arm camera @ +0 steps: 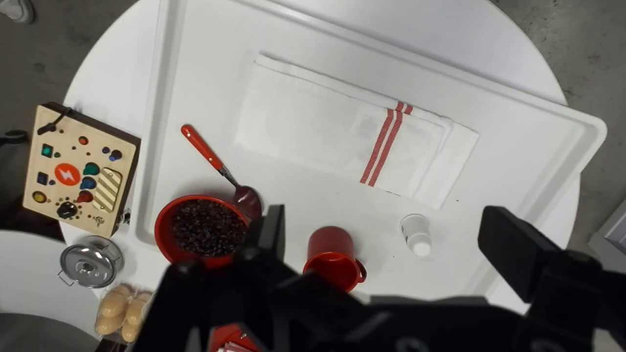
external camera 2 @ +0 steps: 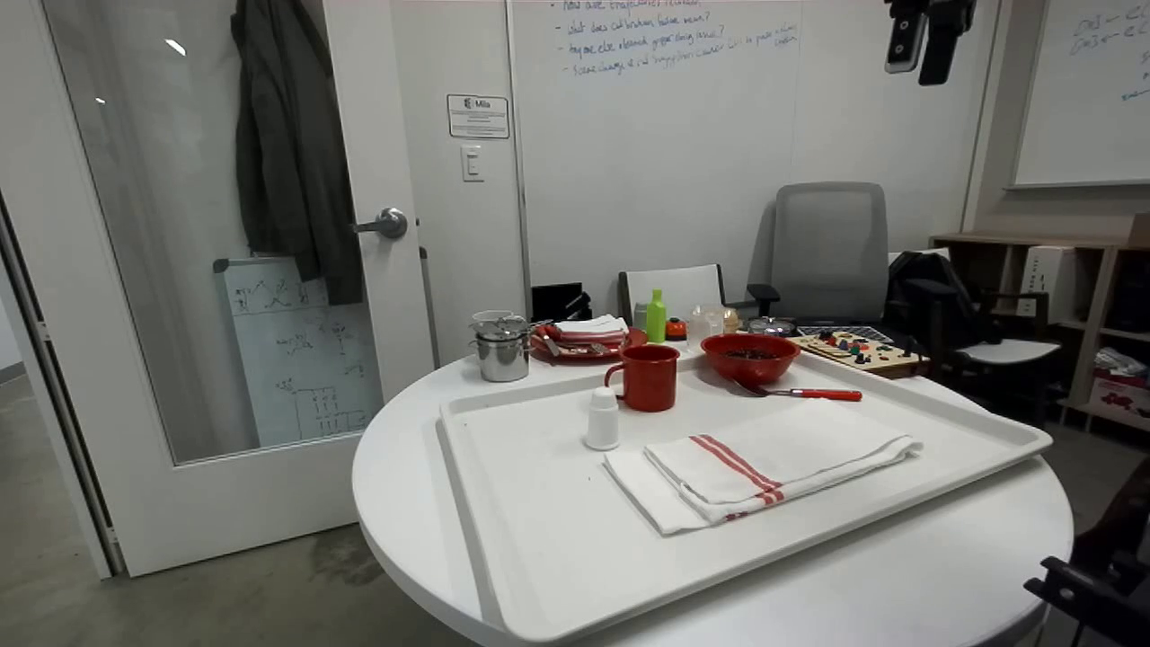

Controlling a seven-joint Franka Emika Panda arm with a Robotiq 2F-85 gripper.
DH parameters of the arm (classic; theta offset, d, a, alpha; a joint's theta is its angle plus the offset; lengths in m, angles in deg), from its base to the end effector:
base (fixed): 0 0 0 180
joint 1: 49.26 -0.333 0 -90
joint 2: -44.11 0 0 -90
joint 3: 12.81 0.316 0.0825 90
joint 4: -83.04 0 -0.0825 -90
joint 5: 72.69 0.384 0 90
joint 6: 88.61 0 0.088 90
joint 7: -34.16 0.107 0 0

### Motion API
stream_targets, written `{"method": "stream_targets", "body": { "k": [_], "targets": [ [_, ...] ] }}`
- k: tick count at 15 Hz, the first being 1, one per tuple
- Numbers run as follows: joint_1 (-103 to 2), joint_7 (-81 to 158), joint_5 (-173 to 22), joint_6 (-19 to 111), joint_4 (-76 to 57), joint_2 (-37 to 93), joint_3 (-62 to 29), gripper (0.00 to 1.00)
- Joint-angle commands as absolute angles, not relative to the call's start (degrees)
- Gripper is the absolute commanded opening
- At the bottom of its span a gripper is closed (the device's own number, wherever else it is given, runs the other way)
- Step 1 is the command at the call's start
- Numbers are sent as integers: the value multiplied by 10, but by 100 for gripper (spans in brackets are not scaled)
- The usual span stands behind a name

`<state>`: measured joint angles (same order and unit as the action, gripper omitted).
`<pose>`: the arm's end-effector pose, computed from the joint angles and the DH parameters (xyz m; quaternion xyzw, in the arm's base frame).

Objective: Fold the white and red towel from right to left

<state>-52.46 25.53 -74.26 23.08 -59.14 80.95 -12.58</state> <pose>0.3674 0.0203 0.5168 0.9924 0.1089 0.0547 0.0167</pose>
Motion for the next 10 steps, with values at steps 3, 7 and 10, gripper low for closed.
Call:
{"method": "stream_targets", "body": {
  "k": [3,7,10],
  "targets": [
    [-526,256,-744,229,-590,809,-127,100],
    [-511,275,-764,303,-598,770,-126,100],
    [-499,284,-769,374,-603,728,-128,100]
  ]
}}
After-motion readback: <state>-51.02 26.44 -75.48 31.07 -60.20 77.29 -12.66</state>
